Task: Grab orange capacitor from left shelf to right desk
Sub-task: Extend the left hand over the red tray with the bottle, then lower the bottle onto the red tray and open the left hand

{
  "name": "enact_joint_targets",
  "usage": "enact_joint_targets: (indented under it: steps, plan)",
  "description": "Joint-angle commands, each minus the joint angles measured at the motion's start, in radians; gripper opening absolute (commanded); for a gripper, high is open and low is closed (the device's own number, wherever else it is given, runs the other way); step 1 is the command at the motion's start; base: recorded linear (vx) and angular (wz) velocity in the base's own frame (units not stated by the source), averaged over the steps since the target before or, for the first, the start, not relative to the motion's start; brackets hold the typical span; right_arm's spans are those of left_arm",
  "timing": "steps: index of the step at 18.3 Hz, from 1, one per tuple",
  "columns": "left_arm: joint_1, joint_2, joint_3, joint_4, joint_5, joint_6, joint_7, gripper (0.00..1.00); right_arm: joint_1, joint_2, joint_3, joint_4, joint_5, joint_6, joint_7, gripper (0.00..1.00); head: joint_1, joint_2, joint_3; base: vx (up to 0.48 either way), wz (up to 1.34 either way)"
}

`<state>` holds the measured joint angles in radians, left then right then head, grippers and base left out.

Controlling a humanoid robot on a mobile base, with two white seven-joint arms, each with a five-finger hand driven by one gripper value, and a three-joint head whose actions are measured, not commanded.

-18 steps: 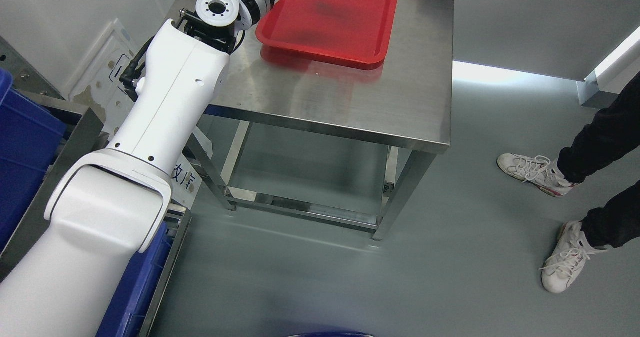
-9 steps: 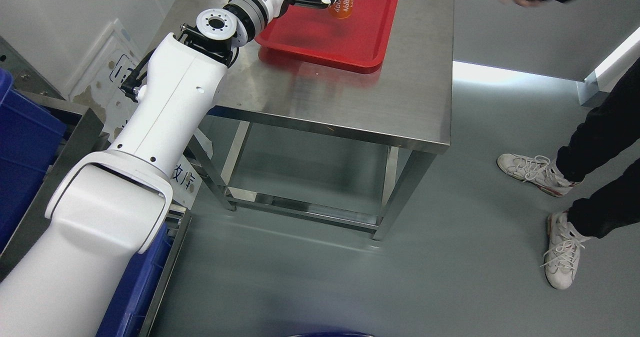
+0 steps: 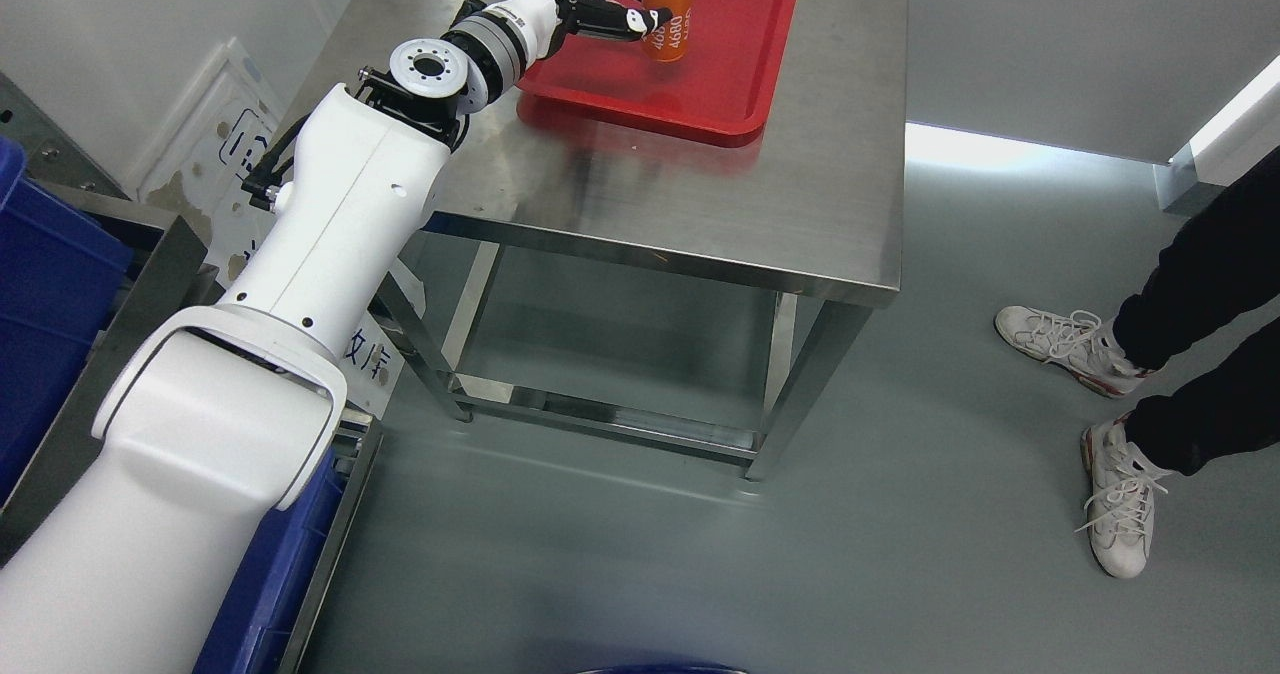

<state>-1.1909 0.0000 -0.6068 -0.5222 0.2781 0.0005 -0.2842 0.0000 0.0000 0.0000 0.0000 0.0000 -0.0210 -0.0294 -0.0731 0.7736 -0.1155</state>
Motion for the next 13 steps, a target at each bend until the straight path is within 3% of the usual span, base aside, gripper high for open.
enact_joint_targets:
  steps: [1,13]
  plan:
    - [0.002,0.018,-0.008,0.036,0.004,-0.001,0.000,0.40,0.020,-0.017,-0.012,-0.017,0.005,-0.004,0.000,1.00,0.0000,0.000,0.000,0.000,0.00]
    - [0.002,0.018,-0.008,0.036,0.004,-0.001,-0.001,0.61,0.020,-0.017,-0.012,-0.017,0.005,-0.004,0.000,1.00,0.0000,0.000,0.000,0.000,0.00]
